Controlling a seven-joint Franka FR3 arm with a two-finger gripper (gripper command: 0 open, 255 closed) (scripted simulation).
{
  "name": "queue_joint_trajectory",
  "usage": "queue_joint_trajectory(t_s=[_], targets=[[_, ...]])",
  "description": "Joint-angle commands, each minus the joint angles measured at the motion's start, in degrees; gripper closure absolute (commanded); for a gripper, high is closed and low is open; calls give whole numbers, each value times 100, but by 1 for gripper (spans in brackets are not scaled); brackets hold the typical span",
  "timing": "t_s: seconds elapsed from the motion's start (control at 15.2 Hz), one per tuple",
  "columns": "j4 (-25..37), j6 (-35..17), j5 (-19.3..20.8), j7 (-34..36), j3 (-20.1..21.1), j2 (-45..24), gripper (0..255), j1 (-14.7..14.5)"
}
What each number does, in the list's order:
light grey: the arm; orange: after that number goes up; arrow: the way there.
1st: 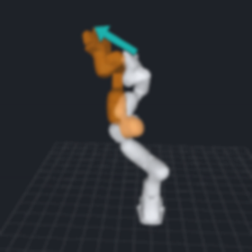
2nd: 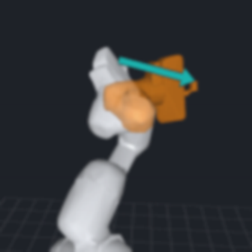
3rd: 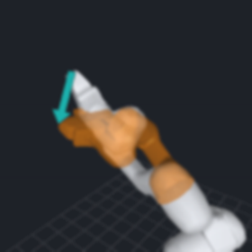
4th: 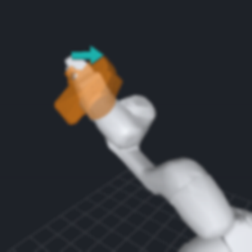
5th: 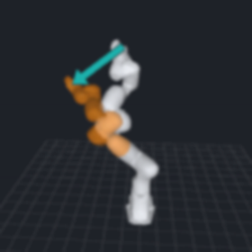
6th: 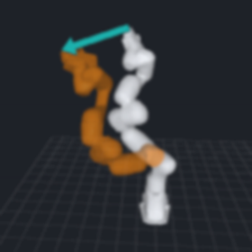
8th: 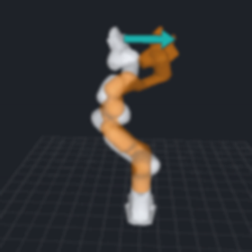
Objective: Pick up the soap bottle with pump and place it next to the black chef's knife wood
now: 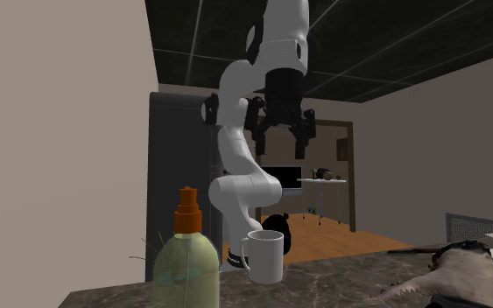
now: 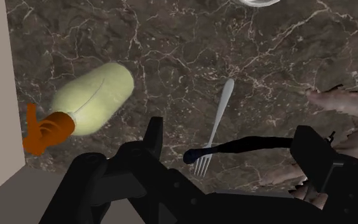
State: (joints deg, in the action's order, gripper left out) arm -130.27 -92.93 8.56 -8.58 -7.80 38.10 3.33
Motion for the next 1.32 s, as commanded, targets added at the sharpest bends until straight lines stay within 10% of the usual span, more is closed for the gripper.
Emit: queue_joint_trajectory(t_s=[0.0, 0.92, 1.25], targets=[[76, -144, 102, -327, -269, -183, 0, 52], [1602, -1000, -137, -2631, -2024, -2452, 0, 162], [1243, -1385, -132, -2634, -2053, -2480, 0, 181]])
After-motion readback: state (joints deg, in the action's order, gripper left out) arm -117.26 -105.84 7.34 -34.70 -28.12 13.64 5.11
